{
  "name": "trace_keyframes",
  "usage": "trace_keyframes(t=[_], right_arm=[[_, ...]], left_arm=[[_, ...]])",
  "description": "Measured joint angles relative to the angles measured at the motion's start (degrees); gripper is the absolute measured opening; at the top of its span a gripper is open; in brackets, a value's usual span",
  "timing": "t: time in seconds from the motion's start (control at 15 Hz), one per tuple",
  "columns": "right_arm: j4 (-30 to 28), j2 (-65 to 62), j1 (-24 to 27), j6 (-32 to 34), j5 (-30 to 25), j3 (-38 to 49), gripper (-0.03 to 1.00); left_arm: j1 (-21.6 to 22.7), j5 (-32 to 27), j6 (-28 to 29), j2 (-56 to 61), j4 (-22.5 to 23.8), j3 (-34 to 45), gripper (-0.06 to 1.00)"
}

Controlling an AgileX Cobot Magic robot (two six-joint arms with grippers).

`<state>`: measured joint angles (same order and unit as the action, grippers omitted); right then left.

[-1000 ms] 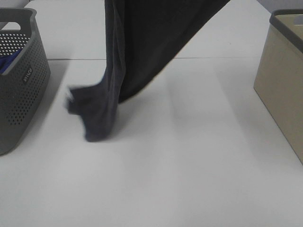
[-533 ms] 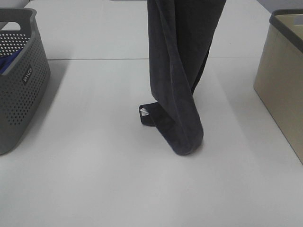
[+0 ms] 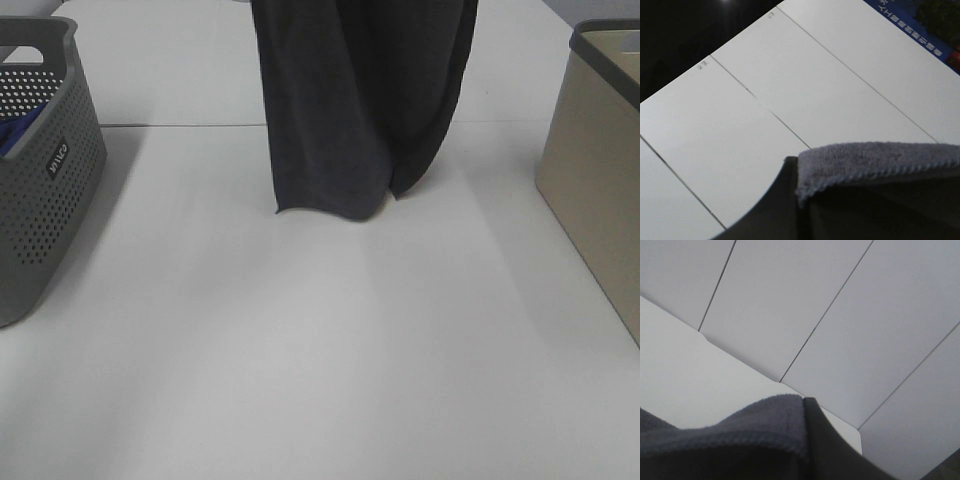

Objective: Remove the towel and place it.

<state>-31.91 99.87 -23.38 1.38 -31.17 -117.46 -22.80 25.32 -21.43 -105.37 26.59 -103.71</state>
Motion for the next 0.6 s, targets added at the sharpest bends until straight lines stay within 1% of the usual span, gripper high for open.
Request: trace_keyframes(t=[0.13, 0.33, 0.6], right_arm=[[-0.4, 3.6, 0.0, 1.0, 4.1, -2.3, 0.01], [-0.7, 10.0, 0.0, 1.7, 9.1, -7.4, 0.01], [0.2, 17.8, 2.6, 3.6, 17.1, -17.8, 0.01]], left_arm=[[2.5, 1.7, 0.0, -3.7, -1.5, -3.4, 0.0], [5.1, 2.0, 0.0, -10.7, -1.6, -10.5, 0.0], [7.2, 2.8, 0.0, -21.9, -1.6, -27.2, 0.0]])
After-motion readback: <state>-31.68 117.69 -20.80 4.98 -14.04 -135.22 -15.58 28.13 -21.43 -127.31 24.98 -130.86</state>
